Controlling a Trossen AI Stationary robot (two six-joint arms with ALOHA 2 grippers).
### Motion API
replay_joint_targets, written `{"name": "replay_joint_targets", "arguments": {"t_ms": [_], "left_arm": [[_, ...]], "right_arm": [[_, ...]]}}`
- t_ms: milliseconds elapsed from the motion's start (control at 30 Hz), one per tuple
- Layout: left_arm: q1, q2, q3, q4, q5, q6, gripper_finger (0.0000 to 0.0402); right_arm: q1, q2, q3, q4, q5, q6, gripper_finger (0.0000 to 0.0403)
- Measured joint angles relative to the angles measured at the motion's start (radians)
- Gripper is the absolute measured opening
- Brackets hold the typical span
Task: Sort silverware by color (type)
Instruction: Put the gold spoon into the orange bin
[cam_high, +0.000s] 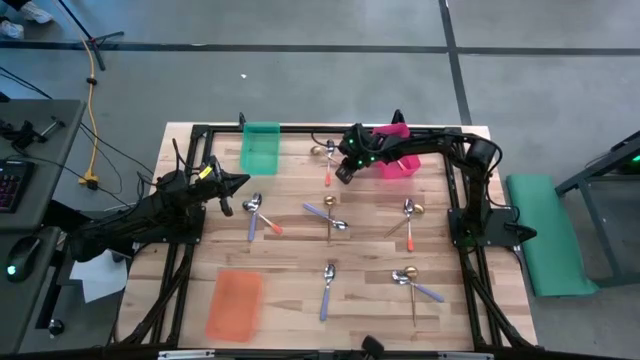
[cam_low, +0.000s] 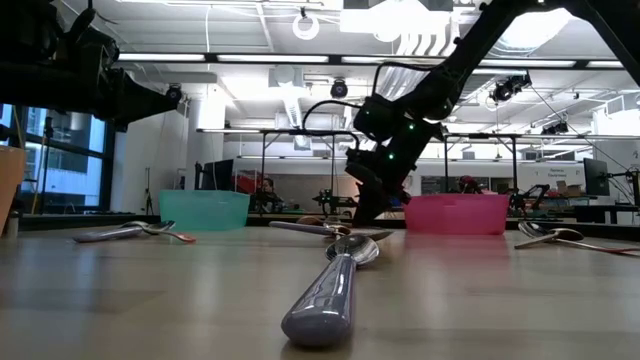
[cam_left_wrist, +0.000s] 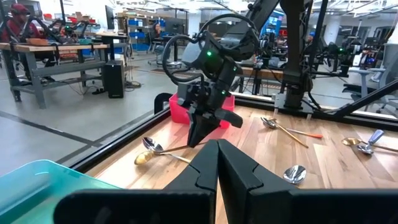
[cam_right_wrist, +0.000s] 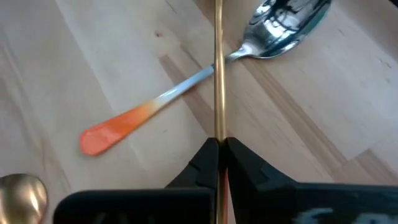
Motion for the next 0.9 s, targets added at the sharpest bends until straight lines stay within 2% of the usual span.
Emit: {"name": "replay_joint_targets", "arguments": {"t_ms": [200, 367, 567, 900], "left_arm": [[0.000, 0.000, 0.000, 0.000, -0.001, 0.001, 0.0000], [0.000, 0.000, 0.000, 0.000, -0.001, 0.017, 0.0000], [0.000, 0.012, 0.000, 0.001, -0.002, 0.016, 0.0000], [-0.006, 0.081, 0.000, 0.002, 0.025, -0.023, 0.0001]], "right_arm": [[0.041, -0.009, 0.000, 0.029, 0.000, 0.011, 0.0000], [0.114, -0.073, 0.000, 0.039, 0.000, 0.015, 0.0000], [0.282, -0.148, 0.005, 0.035, 0.000, -0.033, 0.0000], [0.572, -0.140, 0.148, -0.001, 0.064, -0.105, 0.0000]]}}
